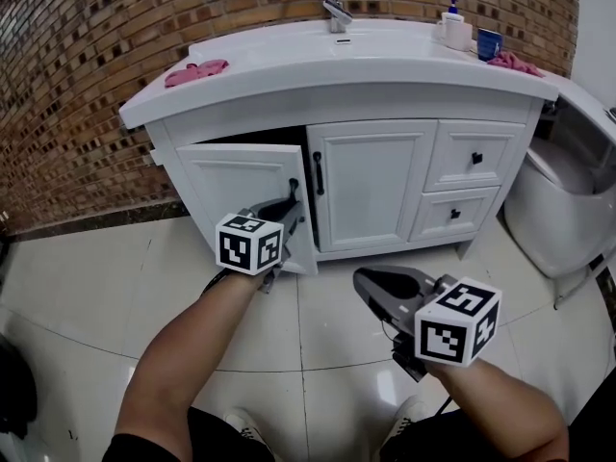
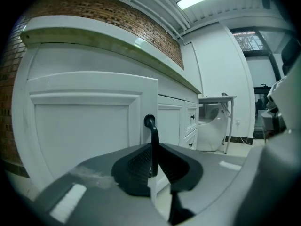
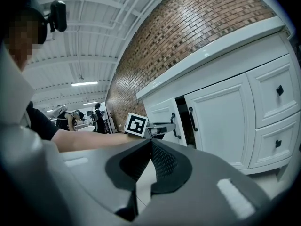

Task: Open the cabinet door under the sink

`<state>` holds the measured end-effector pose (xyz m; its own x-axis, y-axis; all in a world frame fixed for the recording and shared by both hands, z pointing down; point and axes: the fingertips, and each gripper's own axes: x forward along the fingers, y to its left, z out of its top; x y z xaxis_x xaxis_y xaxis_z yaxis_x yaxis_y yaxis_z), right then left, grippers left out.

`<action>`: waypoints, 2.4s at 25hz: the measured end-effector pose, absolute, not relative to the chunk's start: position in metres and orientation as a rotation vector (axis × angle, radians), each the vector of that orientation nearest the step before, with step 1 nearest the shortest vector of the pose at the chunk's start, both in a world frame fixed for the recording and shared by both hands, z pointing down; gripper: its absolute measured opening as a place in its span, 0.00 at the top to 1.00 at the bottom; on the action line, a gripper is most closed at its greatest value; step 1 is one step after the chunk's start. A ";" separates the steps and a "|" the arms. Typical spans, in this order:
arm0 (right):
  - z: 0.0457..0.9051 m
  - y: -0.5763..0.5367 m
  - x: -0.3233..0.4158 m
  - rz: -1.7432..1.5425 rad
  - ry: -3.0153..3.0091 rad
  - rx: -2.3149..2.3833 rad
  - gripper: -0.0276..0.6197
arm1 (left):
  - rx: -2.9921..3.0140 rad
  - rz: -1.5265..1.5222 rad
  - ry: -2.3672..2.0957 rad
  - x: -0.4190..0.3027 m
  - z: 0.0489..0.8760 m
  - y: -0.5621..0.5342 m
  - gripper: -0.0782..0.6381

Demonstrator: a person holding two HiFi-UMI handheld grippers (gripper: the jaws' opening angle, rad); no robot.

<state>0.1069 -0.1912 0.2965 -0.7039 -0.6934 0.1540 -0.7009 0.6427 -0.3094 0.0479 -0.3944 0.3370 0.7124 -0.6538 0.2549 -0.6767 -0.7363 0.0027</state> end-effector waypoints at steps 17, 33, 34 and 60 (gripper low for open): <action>0.302 -0.185 0.083 0.478 -2.794 1.159 0.95 | 2.842 0.395 -1.028 -0.019 0.341 -0.309 0.82; 0.316 -0.187 0.067 0.452 -2.747 1.113 0.95 | 2.794 0.277 -1.096 -0.100 0.336 -0.267 0.82; 0.317 -0.187 0.069 0.451 -2.740 1.114 0.95 | 2.801 0.269 -1.104 -0.105 0.336 -0.265 0.82; 0.331 -0.185 0.067 0.408 -2.687 1.100 0.95 | 2.701 0.229 -1.318 -0.205 0.334 -0.259 0.83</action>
